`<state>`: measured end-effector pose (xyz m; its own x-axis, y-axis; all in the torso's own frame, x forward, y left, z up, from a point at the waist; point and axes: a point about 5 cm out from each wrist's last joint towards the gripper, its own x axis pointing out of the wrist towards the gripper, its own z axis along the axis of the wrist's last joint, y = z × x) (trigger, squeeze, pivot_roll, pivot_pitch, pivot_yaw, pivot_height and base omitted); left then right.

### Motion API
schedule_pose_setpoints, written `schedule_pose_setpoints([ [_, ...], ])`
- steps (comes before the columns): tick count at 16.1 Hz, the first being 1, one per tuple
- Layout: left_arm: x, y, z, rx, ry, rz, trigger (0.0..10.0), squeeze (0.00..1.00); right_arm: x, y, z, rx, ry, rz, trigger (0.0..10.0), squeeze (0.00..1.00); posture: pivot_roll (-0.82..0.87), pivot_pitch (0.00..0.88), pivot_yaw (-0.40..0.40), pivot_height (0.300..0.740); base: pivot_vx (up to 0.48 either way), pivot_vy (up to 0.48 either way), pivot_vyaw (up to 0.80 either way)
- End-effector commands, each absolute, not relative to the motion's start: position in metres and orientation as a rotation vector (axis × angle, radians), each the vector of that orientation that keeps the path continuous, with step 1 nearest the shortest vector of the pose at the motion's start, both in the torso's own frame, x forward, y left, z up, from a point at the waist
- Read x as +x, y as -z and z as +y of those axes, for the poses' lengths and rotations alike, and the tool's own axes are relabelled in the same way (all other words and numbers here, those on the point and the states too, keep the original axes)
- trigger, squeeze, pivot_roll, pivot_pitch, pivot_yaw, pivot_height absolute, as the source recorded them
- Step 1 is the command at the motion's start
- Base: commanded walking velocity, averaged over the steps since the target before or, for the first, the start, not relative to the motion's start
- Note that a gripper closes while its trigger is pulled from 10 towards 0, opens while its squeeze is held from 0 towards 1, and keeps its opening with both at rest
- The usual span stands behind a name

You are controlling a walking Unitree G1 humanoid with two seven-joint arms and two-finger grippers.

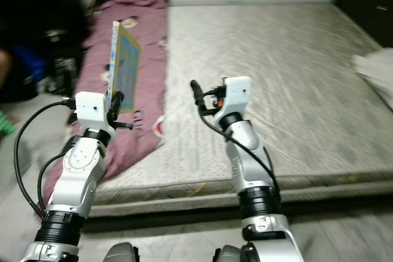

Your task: Clean up the room

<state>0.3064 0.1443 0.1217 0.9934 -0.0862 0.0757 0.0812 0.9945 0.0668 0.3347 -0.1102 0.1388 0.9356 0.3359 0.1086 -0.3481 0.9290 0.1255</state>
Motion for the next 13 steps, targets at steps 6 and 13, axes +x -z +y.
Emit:
schedule_pose_setpoints([
  [6,0.3088,-0.1294,0.1417,0.062,0.102,-0.118,10.0,0.0,0.3351,-0.1414,-0.1092,0.136,-0.356,-0.1,10.0,0.0,-0.07,0.0,0.008,0.74,0.0,0.0,0.37],
  [13,0.3094,-0.1304,0.1408,0.056,0.1,-0.124,10.0,0.0,0.3354,-0.1431,-0.1066,0.119,-0.373,-0.11,10.0,0.0,-0.08,0.0,0.004,0.74,0.0,0.0,0.19],
])
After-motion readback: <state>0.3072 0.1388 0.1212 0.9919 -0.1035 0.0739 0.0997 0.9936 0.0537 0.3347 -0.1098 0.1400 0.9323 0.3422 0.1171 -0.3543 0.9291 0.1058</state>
